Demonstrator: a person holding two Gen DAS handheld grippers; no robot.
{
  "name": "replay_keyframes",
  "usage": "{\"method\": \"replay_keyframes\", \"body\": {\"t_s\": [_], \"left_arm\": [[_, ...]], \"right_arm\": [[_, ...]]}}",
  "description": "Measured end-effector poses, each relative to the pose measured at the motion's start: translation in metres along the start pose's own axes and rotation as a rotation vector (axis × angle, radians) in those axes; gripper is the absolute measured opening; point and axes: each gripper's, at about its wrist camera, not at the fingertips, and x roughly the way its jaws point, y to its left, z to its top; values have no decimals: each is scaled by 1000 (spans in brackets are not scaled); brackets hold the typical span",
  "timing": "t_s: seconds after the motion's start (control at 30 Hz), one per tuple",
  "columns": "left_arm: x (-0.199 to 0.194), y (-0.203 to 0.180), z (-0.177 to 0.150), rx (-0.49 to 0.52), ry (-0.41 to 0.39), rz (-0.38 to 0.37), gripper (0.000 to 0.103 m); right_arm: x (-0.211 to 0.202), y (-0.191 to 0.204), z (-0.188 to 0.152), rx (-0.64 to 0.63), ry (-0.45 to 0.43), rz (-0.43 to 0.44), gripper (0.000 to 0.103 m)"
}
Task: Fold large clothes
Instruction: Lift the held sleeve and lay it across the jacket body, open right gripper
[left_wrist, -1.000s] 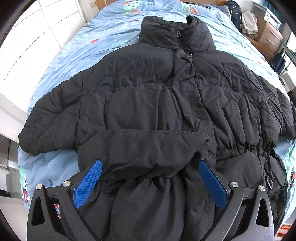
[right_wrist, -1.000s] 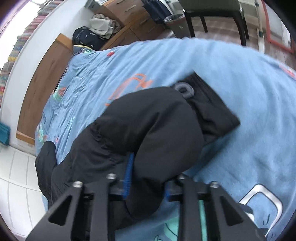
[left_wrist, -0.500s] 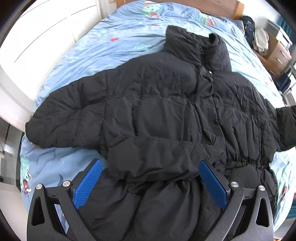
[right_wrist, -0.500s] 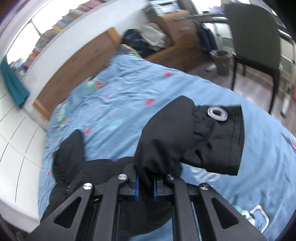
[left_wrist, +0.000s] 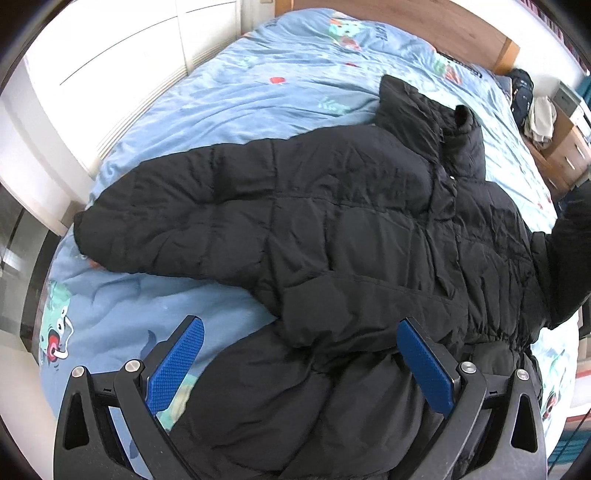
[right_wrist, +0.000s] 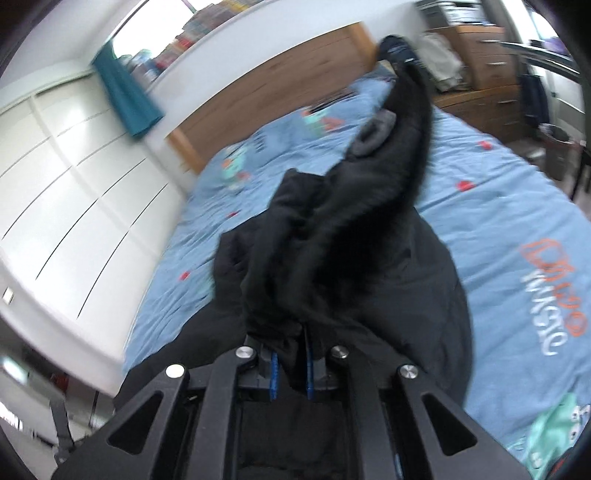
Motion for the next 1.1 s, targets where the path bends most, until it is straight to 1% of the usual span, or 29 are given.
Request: {"method": "replay_keyframes", "body": {"t_s": [0.2,0.4,0.57,0.7,0.8,0.93,1.0,1.1], "left_arm": [[-3,19,-4,-42,2,7,102],[-4,31,-8,-60,1,18,102],[-1,31,-13,-65,15,15,102],[-2,27,-15,-52,15,15,102],[-2,26,-16,-57,9,18,102],[-3,21,-16,-45,-9,20,102],[-4,18,-16,-48,-18,13,102],[-2,15,-15,-57,-6,-13,102]], "right_arm": [[33,59,-40,-112,127,76,10],[63,81,-92,-158,273,127,10],[94,79,-146,-189,408,98,10],[110,70,-173,-208,481,40,10],[112,66,-180,-224,491,14,12],[104,71,-178,-253,480,-1,13],[99,78,-179,-277,480,-1,17],[89,84,-183,-295,484,15,32]]}}
